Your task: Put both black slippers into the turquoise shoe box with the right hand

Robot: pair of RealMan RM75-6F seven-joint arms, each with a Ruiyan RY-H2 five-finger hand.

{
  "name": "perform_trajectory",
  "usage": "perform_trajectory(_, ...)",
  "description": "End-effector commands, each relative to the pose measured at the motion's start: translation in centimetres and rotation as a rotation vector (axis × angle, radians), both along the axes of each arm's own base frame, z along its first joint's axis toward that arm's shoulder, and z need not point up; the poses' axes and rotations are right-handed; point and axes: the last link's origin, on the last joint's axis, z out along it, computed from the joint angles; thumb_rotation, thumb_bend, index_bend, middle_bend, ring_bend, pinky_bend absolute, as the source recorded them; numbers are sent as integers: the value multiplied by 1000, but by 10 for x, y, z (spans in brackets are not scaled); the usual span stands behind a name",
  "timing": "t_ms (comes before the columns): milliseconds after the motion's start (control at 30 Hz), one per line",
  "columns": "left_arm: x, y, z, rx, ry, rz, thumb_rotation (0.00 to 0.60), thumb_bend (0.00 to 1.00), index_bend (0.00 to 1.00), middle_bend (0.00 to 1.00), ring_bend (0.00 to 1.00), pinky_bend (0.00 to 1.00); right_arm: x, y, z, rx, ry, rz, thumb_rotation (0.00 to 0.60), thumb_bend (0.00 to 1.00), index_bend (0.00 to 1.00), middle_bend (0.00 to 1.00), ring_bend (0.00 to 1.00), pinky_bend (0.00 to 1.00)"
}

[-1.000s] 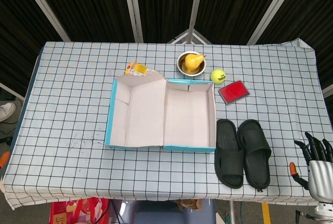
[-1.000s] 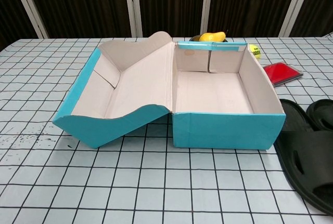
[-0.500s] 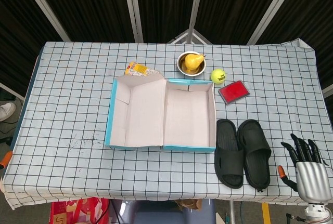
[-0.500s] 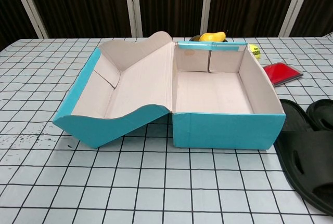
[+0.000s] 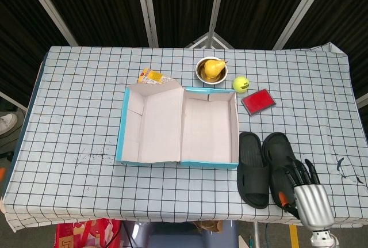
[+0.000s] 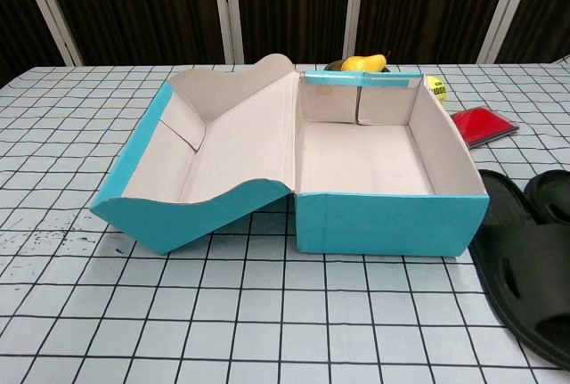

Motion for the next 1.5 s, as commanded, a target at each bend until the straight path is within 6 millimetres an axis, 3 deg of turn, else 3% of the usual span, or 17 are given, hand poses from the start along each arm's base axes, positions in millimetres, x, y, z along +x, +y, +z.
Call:
perform_trajectory(33,-2,0,1,-3,0,4,600,382,32,0,0,68,15,2,-19,38,9,-4,600,361,217,78,102,51)
perform_trajectory(367,-3,3,0,-11,-1,12,600,382,32,0,0,68,25,2,-50,106,23,-28,600,357,175,76,51,40)
perform_trajectory(567,-3,3,0,-10,0,17,600,382,32,0,0,68,20,-4,-68,133,51,-57,600,297,124,65,34,24)
perform_trajectory(967,-3,5,-3,-13,9,27,600,382,32,0,0,68,8,-15,-79,176,99,-78,600,282,52,44,4,8)
perform_trajectory(1500,-3,8,-6,-13,25,38,600,382,32,0,0,68,0,-26,-88,198,134,-81,600,281,46,42,0,0)
